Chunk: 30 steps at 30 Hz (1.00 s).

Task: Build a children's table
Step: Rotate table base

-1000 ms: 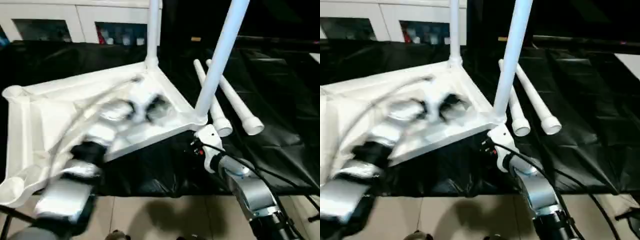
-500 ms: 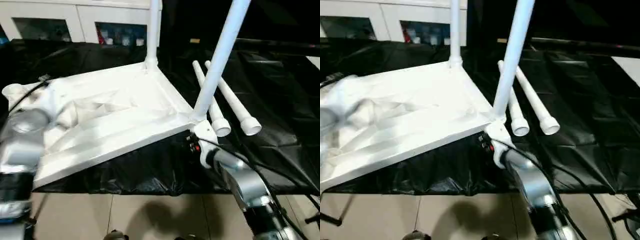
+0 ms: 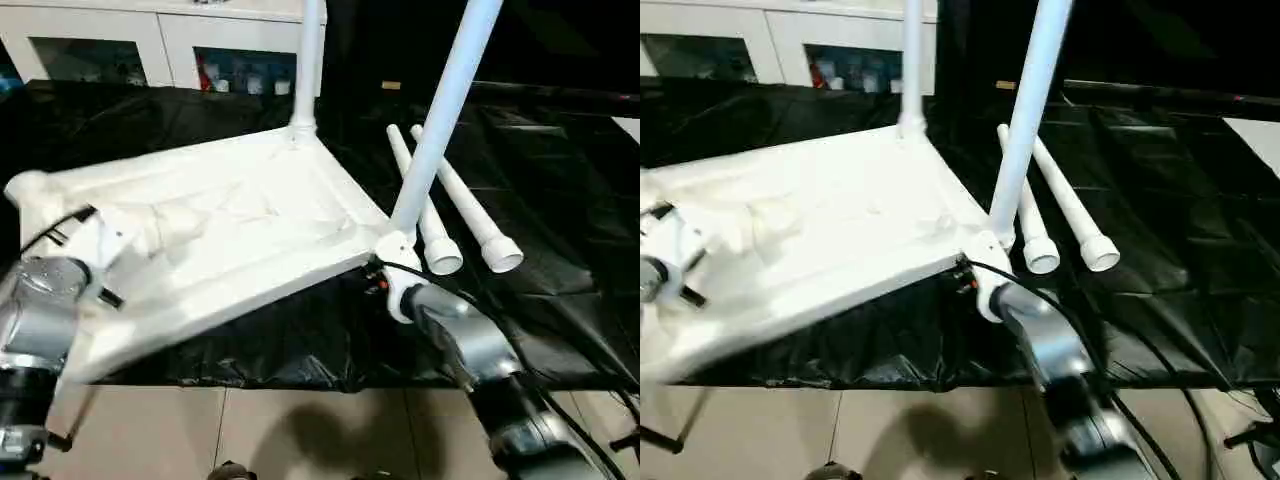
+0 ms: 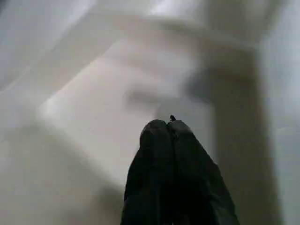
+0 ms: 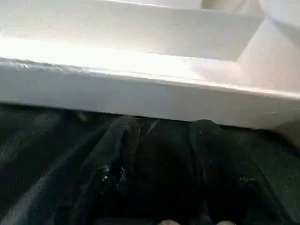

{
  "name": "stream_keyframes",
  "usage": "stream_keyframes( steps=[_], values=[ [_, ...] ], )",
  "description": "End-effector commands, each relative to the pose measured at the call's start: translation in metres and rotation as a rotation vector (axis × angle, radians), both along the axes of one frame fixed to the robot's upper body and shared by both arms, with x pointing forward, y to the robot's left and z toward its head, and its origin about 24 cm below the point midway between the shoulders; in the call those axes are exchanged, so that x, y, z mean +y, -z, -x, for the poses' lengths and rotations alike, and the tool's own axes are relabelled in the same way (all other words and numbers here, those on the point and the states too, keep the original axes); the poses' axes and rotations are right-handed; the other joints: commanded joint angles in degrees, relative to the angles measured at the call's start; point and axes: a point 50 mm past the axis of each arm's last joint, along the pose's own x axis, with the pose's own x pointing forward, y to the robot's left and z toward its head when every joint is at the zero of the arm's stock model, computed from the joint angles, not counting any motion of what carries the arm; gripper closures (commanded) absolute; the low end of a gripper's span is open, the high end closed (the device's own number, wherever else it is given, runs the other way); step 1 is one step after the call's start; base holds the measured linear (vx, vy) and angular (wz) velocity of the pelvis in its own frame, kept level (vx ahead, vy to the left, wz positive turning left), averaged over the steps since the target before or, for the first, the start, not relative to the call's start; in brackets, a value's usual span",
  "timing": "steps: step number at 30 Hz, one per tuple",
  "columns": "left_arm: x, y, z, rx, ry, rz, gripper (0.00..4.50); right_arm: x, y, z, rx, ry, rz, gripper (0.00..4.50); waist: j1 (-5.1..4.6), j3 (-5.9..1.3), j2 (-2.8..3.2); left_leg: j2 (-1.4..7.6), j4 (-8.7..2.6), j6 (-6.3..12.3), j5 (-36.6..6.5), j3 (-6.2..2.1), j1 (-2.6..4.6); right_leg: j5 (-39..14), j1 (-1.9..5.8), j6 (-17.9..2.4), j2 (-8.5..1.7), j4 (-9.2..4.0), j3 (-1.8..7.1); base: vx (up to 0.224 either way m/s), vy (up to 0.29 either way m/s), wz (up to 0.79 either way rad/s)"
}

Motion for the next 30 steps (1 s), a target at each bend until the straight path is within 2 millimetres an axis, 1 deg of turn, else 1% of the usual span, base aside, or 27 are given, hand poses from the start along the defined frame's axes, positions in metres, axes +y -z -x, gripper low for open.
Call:
stream_keyframes(
  steps=[1,2,3,4,5,7,8,10,11,12,14,15,16,17,18,19,20,21,22,23,24,25,26,27,28,29,30],
  values=[
    [-0.013,0.014,0.008,0.105,0.073,0.066,4.50,0.000,0.002,-0.003,-0.001,0.003,-0.005,2.89,-0.05,-3.68,1.22,1.61,-4.07,-1.02,-8.44,-0.52,0.79,-3.69,2.64,-13.06,-4.73,-3.64,3.31,0.000,0.000,0.00],
    [-0.023,0.013,0.012,0.147,0.155,0.119,4.50,0.004,0.001,-0.007,-0.006,0.001,-0.014,2.89,0.01,-3.83,1.01,1.66,-4.01,-0.92,-7.92,-0.53,0.73,-2.56,2.79,-13.25,-4.88,-3.38,3.31,0.000,0.000,0.00],
    [-0.029,0.012,0.014,0.167,0.201,0.146,4.50,0.007,-0.001,-0.009,-0.008,-0.006,-0.024,3.07,0.00,-3.80,0.77,1.61,-4.09,-0.70,-7.80,-0.51,0.72,-2.72,2.80,-13.37,-4.87,-3.47,3.29,0.000,0.000,0.00],
    [-0.032,0.011,0.016,0.179,0.230,0.162,4.50,0.008,-0.001,-0.010,-0.010,-0.011,-0.031,3.19,-0.14,-3.60,0.91,1.45,-4.10,-0.60,-8.03,-0.39,0.71,-3.12,2.68,-13.20,-4.51,-3.58,3.26,0.000,0.000,0.00],
    [-0.040,0.010,0.018,0.197,0.286,0.199,4.50,0.012,-0.002,-0.011,-0.008,-0.022,-0.033,3.25,-0.14,-3.73,0.51,1.56,-4.06,-0.41,-7.46,-0.33,0.74,-2.66,2.75,-13.10,-4.62,-3.50,3.29,0.000,0.000,0.00],
    [-0.054,0.007,0.022,0.221,0.389,0.275,4.50,0.019,-0.003,-0.012,-0.009,-0.052,-0.033,3.36,-0.11,-3.74,0.63,1.56,-4.05,-0.28,-6.48,-0.35,0.71,-1.92,2.77,-12.95,-4.59,-3.30,3.25,0.000,0.000,0.00],
    [-0.055,0.007,0.022,0.222,0.392,0.278,4.50,0.020,-0.003,-0.012,-0.009,-0.054,-0.033,3.49,-0.18,-3.72,0.76,1.51,-4.08,-0.41,-6.64,-0.33,0.76,-2.16,2.75,-13.05,-4.53,-3.32,3.21,0.000,0.000,0.00],
    [-0.069,0.004,0.023,0.243,0.474,0.342,4.50,0.029,-0.003,-0.013,-0.007,-0.093,-0.041,3.59,-0.33,-3.66,0.54,1.56,-4.12,-0.64,-7.52,-0.28,0.76,-3.08,2.75,-12.77,-4.56,-3.50,3.26,0.000,0.000,0.00],
    [-0.069,0.004,0.023,0.243,0.474,0.342,4.50,0.029,-0.003,-0.013,-0.007,-0.093,-0.041,3.69,-0.33,-3.71,0.57,1.57,-4.12,-0.77,-7.81,-0.27,0.81,-3.57,2.74,-12.79,-4.66,-3.51,3.26,0.000,0.000,0.00],
    [-0.081,0.003,0.015,0.217,0.500,0.357,4.50,0.035,-0.003,-0.012,-0.009,-0.117,-0.046,3.81,-0.54,-3.68,0.28,1.61,-4.15,-0.98,-8.21,-0.21,0.77,-4.45,2.78,-12.57,-4.66,-3.68,3.31,0.000,0.000,0.00],
    [-0.090,0.002,0.000,0.164,0.503,0.334,4.50,0.038,-0.003,-0.014,-0.017,-0.121,-0.046,4.07,-0.54,-3.59,0.39,1.41,-4.13,-1.15,-8.91,-0.22,0.77,-5.79,2.68,-12.09,-4.53,-3.89,3.33,0.000,0.000,0.00],
    [-0.092,0.002,-0.005,0.143,0.496,0.322,4.50,0.038,-0.003,-0.014,-0.021,-0.119,-0.046,4.07,-0.42,-3.69,0.55,1.45,-4.07,-1.43,-9.30,-0.22,0.93,-6.10,2.69,-11.92,-4.58,-3.89,3.32,0.000,0.000,0.00],
    [-0.095,0.002,-0.015,0.110,0.482,0.298,4.50,0.037,-0.003,-0.015,-0.027,-0.117,-0.045,4.27,-0.50,-3.78,0.40,1.54,-4.12,-1.49,-9.10,-0.33,0.78,-5.82,2.86,-11.76,-4.67,-3.79,3.34,0.000,0.000,0.00],
    [-0.097,0.002,-0.019,0.094,0.474,0.286,4.50,0.037,-0.003,-0.015,-0.030,-0.116,-0.044,4.27,-0.53,-3.74,0.26,1.37,-4.13,-1.40,-8.93,-0.33,0.60,-5.99,2.93,-11.47,-4.53,-3.93,3.30,0.000,0.000,0.00],
    [-0.097,0.001,-0.038,0.020,0.424,0.198,4.50,0.033,-0.006,-0.017,-0.051,-0.109,-0.038,4.38,-0.47,-3.92,0.54,1.43,-4.04,-1.49,-8.92,-0.42,0.73,-5.87,3.00,-11.06,-4.64,-3.88,3.33,0.000,0.000,0.00],
    [-0.098,0.001,-0.045,-0.009,0.405,0.173,4.50,0.032,-0.007,-0.018,-0.060,-0.105,-0.038,4.46,-0.61,-4.10,0.58,1.24,-3.87,-1.35,-8.05,-0.43,0.60,-4.75,3.19,-10.54,-4.50,-3.84,3.33,0.000,0.000,0.00],
    [-0.099,0.000,-0.052,-0.036,0.376,0.161,4.50,0.030,-0.009,-0.019,-0.070,-0.100,-0.038,4.46,-0.73,-4.11,0.24,1.38,-3.94,-1.14,-7.43,-0.53,0.38,-3.66,3.33,-10.65,-4.62,-3.73,3.28,0.000,0.000,0.00],
    [-0.099,-0.002,-0.059,-0.068,0.354,0.130,4.50,0.026,-0.011,-0.021,-0.084,-0.090,-0.036,4.46,-0.83,-4.13,0.64,1.20,-3.85,-1.14,-7.11,-0.55,0.28,-3.30,3.37,-10.65,-4.48,-3.69,3.23,0.000,0.000,0.00],
    [-0.100,-0.004,-0.066,-0.100,0.332,0.106,4.50,0.023,-0.014,-0.023,-0.098,-0.079,-0.036,4.46,-0.81,-4.26,0.45,1.34,-3.75,-1.00,-7.39,-0.58,0.51,-3.00,3.32,-10.90,-4.62,-3.76,3.21,0.000,0.000,0.00],
    [-0.101,-0.006,-0.073,-0.136,0.294,0.085,4.50,0.019,-0.018,-0.026,-0.119,-0.067,-0.036,4.46,-0.85,-4.30,0.73,1.24,-3.67,-0.85,-7.11,-0.62,0.36,-2.53,3.42,-10.99,-4.51,-3.68,3.16,0.000,0.000,0.00],
    [-0.101,-0.006,-0.073,-0.136,0.294,0.085,4.50,0.019,-0.018,-0.026,-0.119,-0.067,-0.036,4.46,-0.94,-4.33,0.57,1.23,-3.64,-0.64,-7.06,-0.52,0.48,-2.08,3.29,-11.13,-4.42,-3.80,3.18,0.000,0.000,0.00],
    [-0.102,-0.008,-0.080,-0.178,0.268,0.059,4.50,0.016,-0.022,-0.028,-0.142,-0.054,-0.039,4.46,-0.96,-4.39,0.56,1.24,-3.55,-0.24,-6.30,-0.53,0.29,-0.40,3.36,-11.70,-4.41,-3.61,3.13,0.000,0.000,0.00],
    [-0.105,-0.012,-0.090,-0.259,0.208,0.053,4.50,0.008,-0.030,-0.033,-0.183,-0.026,-0.055,4.46,-0.94,-4.51,0.58,1.05,-3.35,0.14,-5.97,-0.43,0.38,1.64,3.46,-12.00,-4.14,-3.51,3.17,0.000,0.000,0.00],
    [-0.106,-0.013,-0.093,-0.283,0.189,0.046,4.50,0.006,-0.033,-0.034,-0.195,-0.017,-0.062,4.46,-0.66,-4.65,0.59,1.18,-3.32,0.35,-5.43,-0.55,0.45,3.09,3.60,-12.24,-4.27,-3.29,3.16,0.000,0.000,0.00],
    [-0.108,-0.013,-0.095,-0.315,0.187,0.035,4.50,0.001,-0.036,-0.035,-0.211,-0.009,-0.066,4.46,-0.62,-4.71,0.47,1.33,-3.30,1.13,-4.16,-0.66,0.28,5.79,3.70,-13.02,-4.42,-2.91,3.09,0.000,0.000,0.00],
    [-0.108,-0.013,-0.097,-0.337,0.187,0.022,4.50,-0.004,-0.040,-0.035,-0.230,-0.009,-0.067,4.46,-0.63,-4.66,0.38,1.21,-3.29,1.51,-3.90,-0.65,0.13,6.10,3.75,-13.04,-4.31,-2.96,3.02,0.000,0.000,0.00],
    [-0.108,-0.013,-0.097,-0.339,0.186,0.020,4.50,-0.005,-0.040,-0.034,-0.234,-0.010,-0.068,4.46,-0.64,-4.68,1.11,1.27,-3.22,1.71,-4.35,-0.65,0.44,6.67,3.56,-13.04,-4.22,-3.17,2.96,0.000,0.000,0.00]
  ],
)
